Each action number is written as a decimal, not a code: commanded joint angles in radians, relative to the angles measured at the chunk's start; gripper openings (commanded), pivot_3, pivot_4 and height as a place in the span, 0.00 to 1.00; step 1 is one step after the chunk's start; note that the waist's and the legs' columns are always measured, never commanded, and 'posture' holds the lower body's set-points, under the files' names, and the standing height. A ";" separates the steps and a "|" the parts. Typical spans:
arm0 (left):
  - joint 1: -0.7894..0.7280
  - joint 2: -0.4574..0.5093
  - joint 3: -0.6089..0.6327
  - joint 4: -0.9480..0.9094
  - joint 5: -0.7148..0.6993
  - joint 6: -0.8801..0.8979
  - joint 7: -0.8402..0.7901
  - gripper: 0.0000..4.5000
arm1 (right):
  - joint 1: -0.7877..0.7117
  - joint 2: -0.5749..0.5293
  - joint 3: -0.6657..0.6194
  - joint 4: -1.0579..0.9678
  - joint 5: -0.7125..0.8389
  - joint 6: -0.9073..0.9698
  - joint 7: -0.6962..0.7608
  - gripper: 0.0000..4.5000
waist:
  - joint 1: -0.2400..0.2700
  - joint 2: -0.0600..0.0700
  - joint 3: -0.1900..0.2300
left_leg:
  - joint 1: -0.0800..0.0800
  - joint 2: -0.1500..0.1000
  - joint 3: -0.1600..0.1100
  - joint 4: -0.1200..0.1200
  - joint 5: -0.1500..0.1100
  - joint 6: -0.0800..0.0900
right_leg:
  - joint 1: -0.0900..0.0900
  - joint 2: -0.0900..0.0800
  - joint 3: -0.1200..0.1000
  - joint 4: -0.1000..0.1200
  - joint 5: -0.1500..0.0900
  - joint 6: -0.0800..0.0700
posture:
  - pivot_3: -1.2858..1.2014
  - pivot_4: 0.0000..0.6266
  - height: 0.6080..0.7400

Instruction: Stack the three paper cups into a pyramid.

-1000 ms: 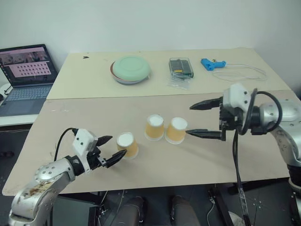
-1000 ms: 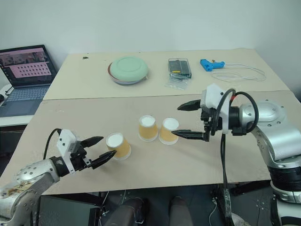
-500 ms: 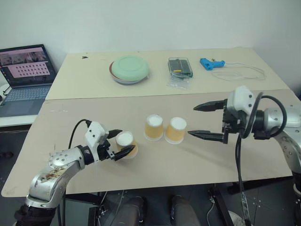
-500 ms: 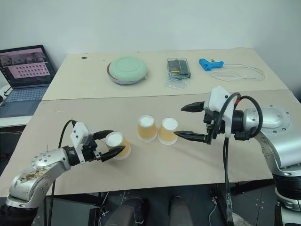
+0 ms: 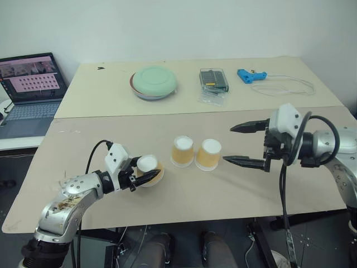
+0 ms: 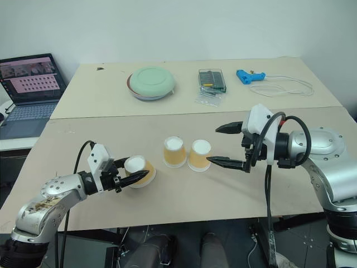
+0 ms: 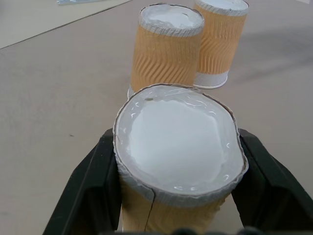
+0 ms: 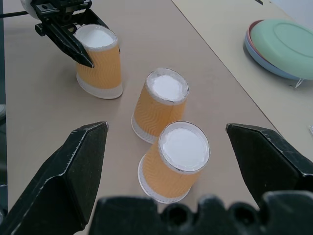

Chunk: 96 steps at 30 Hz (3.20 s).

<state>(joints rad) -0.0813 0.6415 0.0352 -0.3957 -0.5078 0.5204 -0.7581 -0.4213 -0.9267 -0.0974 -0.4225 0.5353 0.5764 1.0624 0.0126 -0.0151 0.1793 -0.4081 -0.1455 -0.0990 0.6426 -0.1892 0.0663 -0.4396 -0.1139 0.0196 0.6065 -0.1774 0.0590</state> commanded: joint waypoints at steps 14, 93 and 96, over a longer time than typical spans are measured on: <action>-0.542 0.303 0.147 0.254 -0.170 0.141 -0.295 0.54 | -0.043 0.000 -0.007 -0.012 0.008 -0.004 -0.015 1.00 | 0.001 -0.001 0.001 | 0.000 0.000 0.000 0.001 0.000 0.000 | -0.001 0.004 -0.002 0.001 0.000 0.000 | 0.52 0.24 1.00; -1.214 -0.354 -0.140 1.243 0.252 -0.166 -0.765 1.00 | 0.091 0.047 -0.036 -0.041 0.014 0.008 -0.161 1.00 | -0.004 -0.004 0.001 | -0.008 -0.001 -0.001 0.017 -0.003 0.006 | -0.001 0.004 -0.004 0.004 0.007 -0.004 | 0.52 0.24 1.00; -1.209 -0.343 -0.129 1.216 0.248 -0.155 -0.762 1.00 | 0.085 0.049 -0.029 -0.033 0.010 0.004 -0.156 1.00 | -0.004 -0.004 0.001 | -0.008 -0.001 -0.001 0.017 -0.003 0.006 | -0.001 0.004 -0.004 0.004 0.007 -0.004 | 0.52 0.24 1.00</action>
<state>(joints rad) -1.2561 0.2831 -0.1212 0.8706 -0.2383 0.3565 -1.5210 -0.3116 -0.8791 -0.0989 -0.4440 0.5344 0.5983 0.9048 0.0088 -0.0187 0.1805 -0.4157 -0.1470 -0.0998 0.6600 -0.1920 0.0727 -0.4405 -0.1094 0.0158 0.6104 -0.1707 0.0550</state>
